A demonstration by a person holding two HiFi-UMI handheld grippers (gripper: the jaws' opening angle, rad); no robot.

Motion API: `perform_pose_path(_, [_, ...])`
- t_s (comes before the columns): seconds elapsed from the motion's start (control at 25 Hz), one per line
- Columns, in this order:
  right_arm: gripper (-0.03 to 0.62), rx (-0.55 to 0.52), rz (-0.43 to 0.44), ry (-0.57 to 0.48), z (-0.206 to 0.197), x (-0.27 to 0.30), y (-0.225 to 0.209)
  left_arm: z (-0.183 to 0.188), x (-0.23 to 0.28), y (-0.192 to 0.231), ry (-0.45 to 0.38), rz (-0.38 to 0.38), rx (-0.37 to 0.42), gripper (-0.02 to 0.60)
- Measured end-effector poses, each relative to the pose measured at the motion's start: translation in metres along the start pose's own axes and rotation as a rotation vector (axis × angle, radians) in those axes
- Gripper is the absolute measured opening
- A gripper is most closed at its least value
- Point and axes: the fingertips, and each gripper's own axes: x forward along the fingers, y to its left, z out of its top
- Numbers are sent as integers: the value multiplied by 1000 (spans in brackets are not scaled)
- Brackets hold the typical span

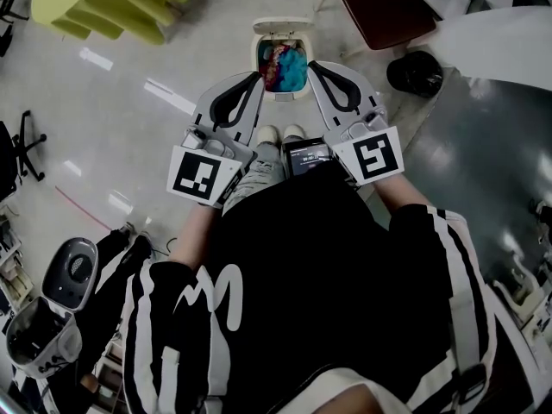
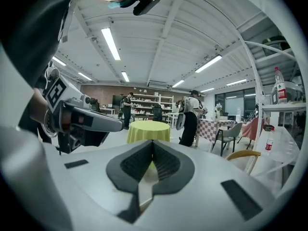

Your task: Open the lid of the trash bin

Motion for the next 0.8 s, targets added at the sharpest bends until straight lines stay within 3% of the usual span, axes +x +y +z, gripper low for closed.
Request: perform_pose_path(0.8, [11,37,-33,-69,41,-18,-2,34,-8,-9,-46,-17,55,8])
